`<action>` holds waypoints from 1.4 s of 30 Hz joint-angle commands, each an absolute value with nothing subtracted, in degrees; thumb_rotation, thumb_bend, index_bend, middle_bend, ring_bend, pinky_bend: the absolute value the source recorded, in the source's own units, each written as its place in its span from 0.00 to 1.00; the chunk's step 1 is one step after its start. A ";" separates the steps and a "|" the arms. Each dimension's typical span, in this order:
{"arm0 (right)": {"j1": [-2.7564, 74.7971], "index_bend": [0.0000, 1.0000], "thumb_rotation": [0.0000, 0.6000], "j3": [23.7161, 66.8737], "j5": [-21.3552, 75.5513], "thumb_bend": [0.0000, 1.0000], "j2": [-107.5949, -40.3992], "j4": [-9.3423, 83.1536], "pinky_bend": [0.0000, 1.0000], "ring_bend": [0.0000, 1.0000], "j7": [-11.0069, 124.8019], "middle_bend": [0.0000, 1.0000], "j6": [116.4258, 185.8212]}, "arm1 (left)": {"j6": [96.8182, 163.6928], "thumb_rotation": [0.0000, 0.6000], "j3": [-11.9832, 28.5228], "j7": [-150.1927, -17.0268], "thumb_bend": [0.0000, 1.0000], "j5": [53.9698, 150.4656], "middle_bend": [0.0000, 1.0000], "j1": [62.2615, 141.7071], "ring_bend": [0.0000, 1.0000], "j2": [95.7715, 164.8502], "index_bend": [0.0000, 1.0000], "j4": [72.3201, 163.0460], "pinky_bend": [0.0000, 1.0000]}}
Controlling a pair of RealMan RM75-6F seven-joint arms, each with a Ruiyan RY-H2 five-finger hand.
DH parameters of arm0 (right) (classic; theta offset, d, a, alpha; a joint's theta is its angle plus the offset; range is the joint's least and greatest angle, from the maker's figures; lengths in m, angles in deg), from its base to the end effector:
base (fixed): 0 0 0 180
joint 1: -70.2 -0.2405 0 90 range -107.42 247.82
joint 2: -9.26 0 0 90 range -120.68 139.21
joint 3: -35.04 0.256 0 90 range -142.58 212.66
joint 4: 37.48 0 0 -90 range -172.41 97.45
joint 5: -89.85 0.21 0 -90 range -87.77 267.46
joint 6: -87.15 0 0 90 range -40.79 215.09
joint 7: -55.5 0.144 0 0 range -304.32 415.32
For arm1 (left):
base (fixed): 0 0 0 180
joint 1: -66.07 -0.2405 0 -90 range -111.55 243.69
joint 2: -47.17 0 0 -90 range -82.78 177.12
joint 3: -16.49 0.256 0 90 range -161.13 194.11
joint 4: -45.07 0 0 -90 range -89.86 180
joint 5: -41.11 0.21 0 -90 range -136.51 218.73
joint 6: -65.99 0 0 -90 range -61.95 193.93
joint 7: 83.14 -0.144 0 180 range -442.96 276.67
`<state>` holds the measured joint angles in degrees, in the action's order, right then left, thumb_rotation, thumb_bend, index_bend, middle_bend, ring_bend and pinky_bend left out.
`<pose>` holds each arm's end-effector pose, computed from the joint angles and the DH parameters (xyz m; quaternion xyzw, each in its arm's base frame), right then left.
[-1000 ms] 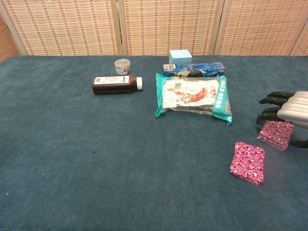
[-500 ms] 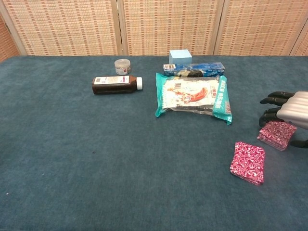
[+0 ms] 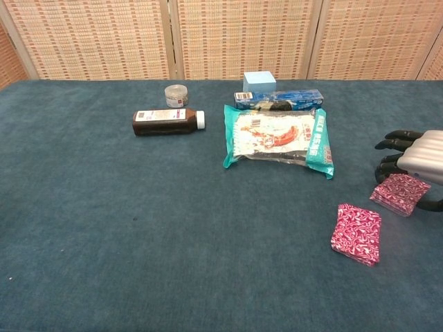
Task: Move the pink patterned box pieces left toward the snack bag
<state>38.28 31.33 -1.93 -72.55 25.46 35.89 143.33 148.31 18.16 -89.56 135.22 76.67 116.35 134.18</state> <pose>-0.3013 -0.3085 0.0308 0.8623 -0.1314 0.1629 0.4612 -0.2857 0.1914 0.1109 -0.6933 -0.3286 -0.3799 0.5167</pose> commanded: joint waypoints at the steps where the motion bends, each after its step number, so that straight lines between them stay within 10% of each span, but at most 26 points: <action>1: 38.27 0.31 1.00 31.36 -1.82 0.21 -72.53 25.50 0.00 0.07 35.81 0.29 143.25 | 148.19 1.00 18.15 -89.61 0.48 135.15 0.00 76.72 0.00 116.35 0.00 134.21 0.12; 42: 38.93 0.67 1.00 32.09 -3.02 0.21 -73.40 25.34 0.00 0.23 34.41 0.51 147.89 | 148.17 1.00 18.19 -89.06 0.48 135.25 0.00 76.81 0.00 116.32 0.00 134.08 0.12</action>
<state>38.85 32.01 -2.85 -73.60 24.95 34.62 147.52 148.17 18.20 -89.06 135.25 76.81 116.31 134.09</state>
